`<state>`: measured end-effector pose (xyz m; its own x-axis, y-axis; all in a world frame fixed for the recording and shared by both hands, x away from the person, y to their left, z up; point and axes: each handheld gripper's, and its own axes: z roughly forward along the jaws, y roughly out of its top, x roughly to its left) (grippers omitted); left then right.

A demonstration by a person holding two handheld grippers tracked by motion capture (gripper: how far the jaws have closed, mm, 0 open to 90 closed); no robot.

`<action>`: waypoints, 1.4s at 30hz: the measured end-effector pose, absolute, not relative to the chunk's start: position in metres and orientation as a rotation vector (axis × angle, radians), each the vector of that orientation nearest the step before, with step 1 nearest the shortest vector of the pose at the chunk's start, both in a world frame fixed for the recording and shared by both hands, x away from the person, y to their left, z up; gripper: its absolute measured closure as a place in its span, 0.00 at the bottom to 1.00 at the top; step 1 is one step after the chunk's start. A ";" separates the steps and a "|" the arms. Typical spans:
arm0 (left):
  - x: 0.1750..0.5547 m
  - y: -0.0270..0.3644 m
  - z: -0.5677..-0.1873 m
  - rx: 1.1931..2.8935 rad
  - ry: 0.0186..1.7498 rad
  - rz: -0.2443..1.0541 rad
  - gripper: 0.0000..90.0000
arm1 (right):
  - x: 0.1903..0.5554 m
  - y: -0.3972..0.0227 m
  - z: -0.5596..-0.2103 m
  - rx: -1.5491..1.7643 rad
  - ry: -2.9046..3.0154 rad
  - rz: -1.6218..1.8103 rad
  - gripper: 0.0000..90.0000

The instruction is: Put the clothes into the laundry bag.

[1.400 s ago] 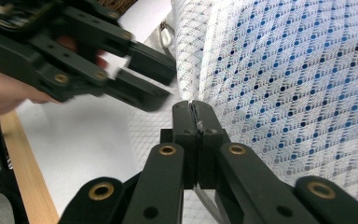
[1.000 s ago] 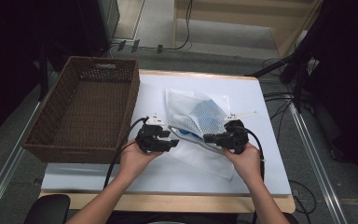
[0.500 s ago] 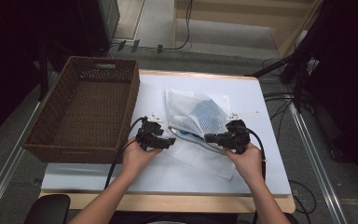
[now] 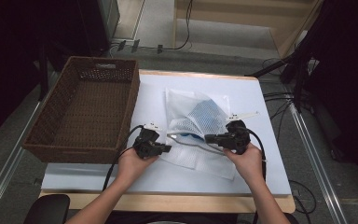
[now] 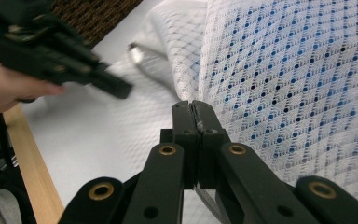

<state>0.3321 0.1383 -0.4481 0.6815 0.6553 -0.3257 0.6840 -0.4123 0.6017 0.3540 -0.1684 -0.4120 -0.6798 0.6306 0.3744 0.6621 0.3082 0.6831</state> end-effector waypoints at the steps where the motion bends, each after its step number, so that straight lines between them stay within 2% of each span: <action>1: 0.327 0.139 -0.446 2.166 1.013 -0.055 0.99 | 0.354 -0.169 -0.412 -1.247 -2.511 -1.337 1.00; 10: 0.290 0.149 -0.441 2.183 0.975 -0.088 0.99 | 0.347 -0.168 -0.410 -1.236 -2.539 -1.323 1.00; 19: 0.285 0.156 -0.448 2.184 0.990 -0.106 0.98 | 0.333 -0.160 -0.414 -1.193 -2.556 -1.255 1.00; 26: 0.283 0.163 -0.449 2.179 0.995 -0.081 0.87 | 0.337 -0.146 -0.440 -1.151 -2.574 -1.133 1.00; 31: 0.281 0.167 -0.447 2.167 0.974 -0.074 0.69 | 0.342 -0.132 -0.455 -1.139 -2.638 -1.050 1.00; 37: 0.279 0.172 -0.441 2.135 0.971 -0.038 0.52 | 0.346 -0.129 -0.461 -1.159 -2.686 -1.050 0.97; 42: 0.275 0.173 -0.437 2.132 0.959 0.001 0.48 | 0.346 -0.125 -0.465 -1.136 -2.742 -1.046 0.95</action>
